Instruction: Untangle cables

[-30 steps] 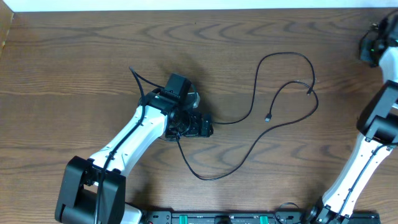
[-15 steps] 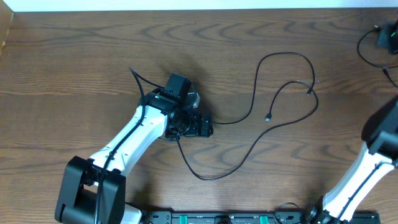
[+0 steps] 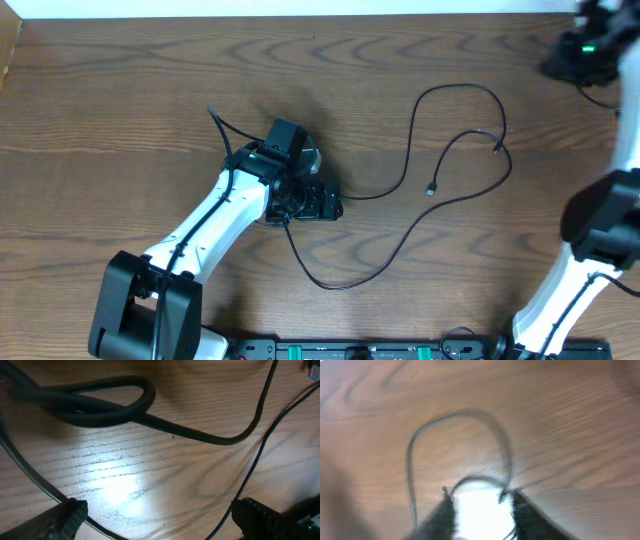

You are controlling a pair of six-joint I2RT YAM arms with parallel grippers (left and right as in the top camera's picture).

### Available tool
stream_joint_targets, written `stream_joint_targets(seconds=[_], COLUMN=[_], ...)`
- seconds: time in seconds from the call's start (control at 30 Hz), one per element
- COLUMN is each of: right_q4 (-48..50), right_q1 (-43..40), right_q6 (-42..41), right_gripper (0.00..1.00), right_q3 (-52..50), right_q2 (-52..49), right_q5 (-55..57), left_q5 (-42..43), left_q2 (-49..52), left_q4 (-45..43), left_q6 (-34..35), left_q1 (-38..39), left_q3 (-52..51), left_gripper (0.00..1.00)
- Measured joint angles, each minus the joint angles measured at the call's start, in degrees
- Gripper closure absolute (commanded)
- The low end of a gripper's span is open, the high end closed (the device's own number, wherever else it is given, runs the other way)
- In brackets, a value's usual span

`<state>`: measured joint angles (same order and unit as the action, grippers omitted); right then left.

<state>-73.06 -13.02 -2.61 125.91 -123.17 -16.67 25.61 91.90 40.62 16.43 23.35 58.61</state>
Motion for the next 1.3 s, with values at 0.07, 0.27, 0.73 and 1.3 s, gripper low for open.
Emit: stream_joint_targets(seconds=[0.07, 0.27, 0.73, 1.3], right_q4=[-2.1, -4.1, 9.8, 16.9], right_q1=[2.9, 11.3, 25.2, 27.8], right_q6=[-2.5, -9.2, -22.2, -35.5], right_gripper=[0.42, 0.28, 0.12, 0.01], right_q3=[-0.3, -5.1, -27.3, -35.7], right_q2=[0.0, 0.0, 0.0, 0.0], right_q5=[-1.1, -2.6, -1.3, 18.8], left_q5=[0.0, 0.0, 0.0, 0.0], left_q2=[0.0, 0.0, 0.0, 0.0], left_q4=[0.0, 0.0, 0.0, 0.0], left_q6=[0.0, 0.0, 0.0, 0.0], left_q1=[0.0, 0.0, 0.0, 0.0], left_q3=[0.0, 0.0, 0.0, 0.0], left_gripper=[0.02, 0.02, 0.02, 0.02])
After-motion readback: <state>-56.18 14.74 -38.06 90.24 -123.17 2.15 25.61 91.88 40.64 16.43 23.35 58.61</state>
